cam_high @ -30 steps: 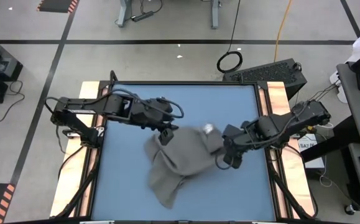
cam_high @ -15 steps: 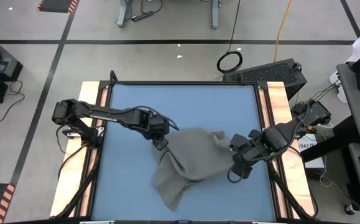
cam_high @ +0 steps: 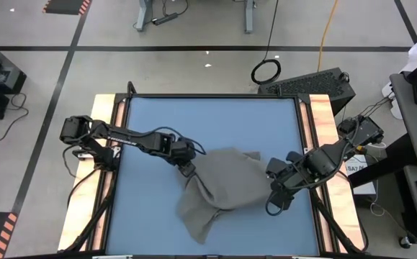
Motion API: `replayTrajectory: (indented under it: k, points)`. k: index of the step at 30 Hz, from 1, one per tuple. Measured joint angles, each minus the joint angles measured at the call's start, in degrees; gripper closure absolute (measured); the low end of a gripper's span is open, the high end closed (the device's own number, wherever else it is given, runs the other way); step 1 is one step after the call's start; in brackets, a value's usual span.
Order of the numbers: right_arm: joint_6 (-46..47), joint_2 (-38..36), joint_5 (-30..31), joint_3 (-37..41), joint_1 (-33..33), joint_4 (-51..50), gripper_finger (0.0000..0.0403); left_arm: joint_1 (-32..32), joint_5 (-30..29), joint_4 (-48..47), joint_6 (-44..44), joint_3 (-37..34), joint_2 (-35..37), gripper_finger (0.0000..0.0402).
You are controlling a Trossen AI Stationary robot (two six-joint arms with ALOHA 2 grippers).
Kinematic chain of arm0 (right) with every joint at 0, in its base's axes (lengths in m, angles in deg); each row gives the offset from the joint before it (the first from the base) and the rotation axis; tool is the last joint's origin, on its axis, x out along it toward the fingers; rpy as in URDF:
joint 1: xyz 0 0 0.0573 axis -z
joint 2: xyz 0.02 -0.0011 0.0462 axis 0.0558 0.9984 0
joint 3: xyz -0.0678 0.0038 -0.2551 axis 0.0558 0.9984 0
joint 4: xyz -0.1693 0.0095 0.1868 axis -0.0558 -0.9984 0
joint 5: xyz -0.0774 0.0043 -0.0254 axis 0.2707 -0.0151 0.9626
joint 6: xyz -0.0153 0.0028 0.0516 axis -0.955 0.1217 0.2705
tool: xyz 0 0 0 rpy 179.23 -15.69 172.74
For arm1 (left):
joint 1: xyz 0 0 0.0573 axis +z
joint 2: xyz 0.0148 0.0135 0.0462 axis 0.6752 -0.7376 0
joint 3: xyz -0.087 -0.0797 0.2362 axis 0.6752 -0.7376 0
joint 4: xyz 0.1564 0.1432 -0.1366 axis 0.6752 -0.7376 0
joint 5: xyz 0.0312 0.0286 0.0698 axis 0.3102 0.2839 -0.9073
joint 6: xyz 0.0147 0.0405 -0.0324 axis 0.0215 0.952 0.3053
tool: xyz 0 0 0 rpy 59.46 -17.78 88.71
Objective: Roll towel
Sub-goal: Fold the gray towel
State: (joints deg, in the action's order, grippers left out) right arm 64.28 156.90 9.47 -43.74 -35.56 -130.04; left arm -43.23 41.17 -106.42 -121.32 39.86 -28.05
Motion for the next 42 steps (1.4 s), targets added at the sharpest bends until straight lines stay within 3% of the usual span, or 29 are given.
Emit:
replayTrajectory:
  k: [7, 15, 20, 25, 29, 36, 39, 42]
  points:
    - [-0.3, 0.0, 5.3, 0.0, 0.1, 0.0, 0.0399, -0.1, -0.8, 3.0, 2.6, -3.8, 0.0, 0.0387]
    - [1.6, 0.0, 5.4, 0.0, -0.9, -0.2, 0.0399, -3.0, 5.6, -2.5, 1.1, -3.9, 4.4, 0.0397]
    - [3.1, 0.0, 8.3, 0.0, -1.5, -0.3, 0.0399, -6.2, 5.2, -3.4, -4.0, -3.8, 9.0, 0.0397]
    - [3.0, 0.0, 9.2, 0.0, -1.5, 0.3, 0.0399, -5.7, 1.1, -2.1, -1.0, -3.7, 8.0, 0.0351]
    - [2.8, 0.0, 9.3, 0.0, -1.5, 0.4, 0.0399, -1.4, 2.7, 0.6, 2.1, -3.8, 3.0, 0.0272]
    - [2.9, 0.0, 9.2, 0.0, -1.5, 0.4, 0.0399, 2.6, 2.0, 4.7, -4.5, -3.8, -3.2, 0.0128]
    - [2.8, 0.0, 9.3, 0.0, -1.5, 0.6, 0.0399, 2.6, 2.7, 9.0, -3.5, -3.7, -4.9, 0.0109]
    - [1.9, 0.0, 9.3, 0.0, -1.5, 0.7, 0.0399, 2.6, 3.8, 10.1, -3.4, -3.7, -6.7, 0.0128]
